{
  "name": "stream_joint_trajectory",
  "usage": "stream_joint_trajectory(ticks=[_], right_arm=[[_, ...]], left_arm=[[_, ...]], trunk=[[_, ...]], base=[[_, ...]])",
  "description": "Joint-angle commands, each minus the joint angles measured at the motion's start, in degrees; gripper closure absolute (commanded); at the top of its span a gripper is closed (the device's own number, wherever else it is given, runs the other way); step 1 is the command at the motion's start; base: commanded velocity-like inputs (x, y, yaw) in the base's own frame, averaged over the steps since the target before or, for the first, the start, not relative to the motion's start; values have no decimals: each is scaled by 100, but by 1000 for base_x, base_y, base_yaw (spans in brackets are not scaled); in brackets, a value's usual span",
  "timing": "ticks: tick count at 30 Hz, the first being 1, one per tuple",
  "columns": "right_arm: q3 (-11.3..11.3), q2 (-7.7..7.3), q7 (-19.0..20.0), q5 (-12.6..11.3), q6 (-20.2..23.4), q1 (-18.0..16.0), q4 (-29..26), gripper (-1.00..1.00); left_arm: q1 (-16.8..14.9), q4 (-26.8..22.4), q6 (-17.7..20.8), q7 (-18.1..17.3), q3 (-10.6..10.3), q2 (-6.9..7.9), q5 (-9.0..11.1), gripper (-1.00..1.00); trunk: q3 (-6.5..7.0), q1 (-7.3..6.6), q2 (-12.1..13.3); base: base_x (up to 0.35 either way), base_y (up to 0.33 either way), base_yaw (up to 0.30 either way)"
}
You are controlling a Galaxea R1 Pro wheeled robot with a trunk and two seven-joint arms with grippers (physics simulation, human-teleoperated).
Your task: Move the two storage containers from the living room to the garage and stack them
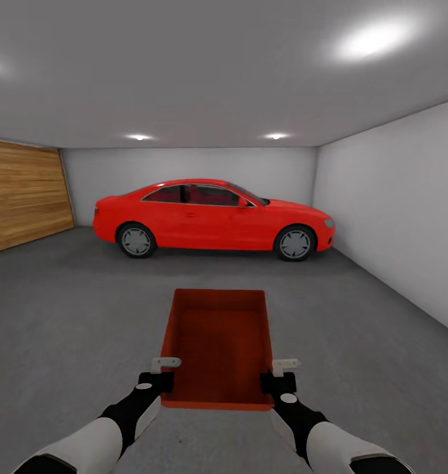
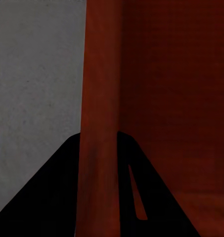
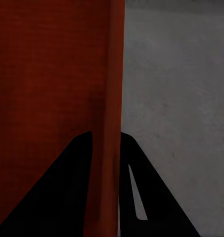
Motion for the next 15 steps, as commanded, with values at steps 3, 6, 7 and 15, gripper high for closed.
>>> stream_joint_trajectory(ticks=[3,6,7,15], right_arm=[[-37,-153,-67,0,-15,-1,11,100],[-37,-153,-67,0,-15,-1,11,100],[-37,-153,-67,0,-15,-1,11,100],[-37,-152,-67,0,-15,-1,11,100]], left_arm=[[-12,-19,14,309,468,40,-50,100],[-11,-19,15,309,468,46,-50,100],[-10,-19,15,309,468,47,-50,100],[-11,-19,14,309,468,49,-50,100]], trunk=[[-10,5,-8],[-10,5,-8],[-10,5,-8],[-10,5,-8]], base=[[317,0,0],[317,0,0],[317,0,0],[317,0,0]])
